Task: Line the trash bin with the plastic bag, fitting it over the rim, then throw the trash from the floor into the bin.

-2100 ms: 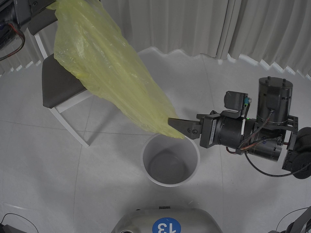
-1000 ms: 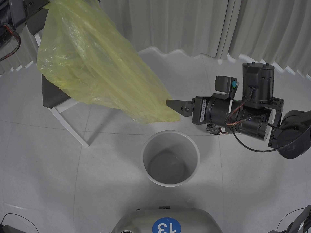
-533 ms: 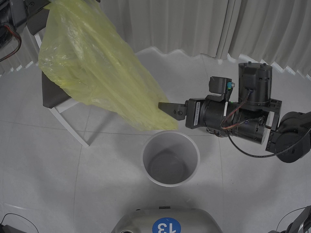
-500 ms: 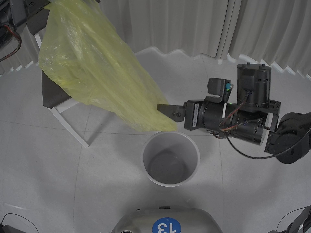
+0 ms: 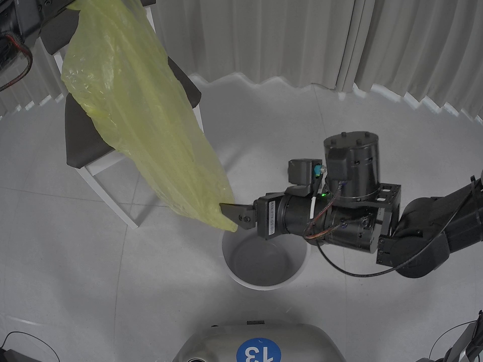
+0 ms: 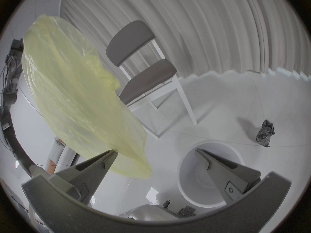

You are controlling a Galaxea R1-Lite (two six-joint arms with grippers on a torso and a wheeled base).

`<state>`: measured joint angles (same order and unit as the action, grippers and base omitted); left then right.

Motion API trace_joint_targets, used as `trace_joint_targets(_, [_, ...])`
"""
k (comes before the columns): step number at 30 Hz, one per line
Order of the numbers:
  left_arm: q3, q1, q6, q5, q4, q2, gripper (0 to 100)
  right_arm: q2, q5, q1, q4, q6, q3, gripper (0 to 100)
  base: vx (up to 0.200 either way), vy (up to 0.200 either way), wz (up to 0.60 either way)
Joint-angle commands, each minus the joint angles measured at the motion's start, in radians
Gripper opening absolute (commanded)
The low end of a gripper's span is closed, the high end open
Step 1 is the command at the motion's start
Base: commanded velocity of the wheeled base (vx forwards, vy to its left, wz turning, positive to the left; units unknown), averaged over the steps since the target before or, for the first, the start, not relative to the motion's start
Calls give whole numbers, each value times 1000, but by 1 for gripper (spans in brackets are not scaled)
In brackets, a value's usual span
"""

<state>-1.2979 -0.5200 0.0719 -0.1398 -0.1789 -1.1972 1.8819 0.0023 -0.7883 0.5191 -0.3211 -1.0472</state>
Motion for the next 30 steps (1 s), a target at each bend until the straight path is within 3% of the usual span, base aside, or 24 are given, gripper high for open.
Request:
trace_joint_targets(1, [2,0,8,0,-1,1,0,57,-1,-20,1,-1,0,100,0,0,0])
trace_joint_targets(8, [2,0,14,0,-1,8,0,72,-10,-31,48,-10,-31,100,0,0,0])
trace_joint_targets(21, [12,-2,14,0,-1,13,0,25,-27,-17,-60,-7,-201,100,0,0,0])
trace_joint_targets(30, [28,-2,16,0,-19,19,0,69,-28,-28,-44,-15,-103,100,0,0,0])
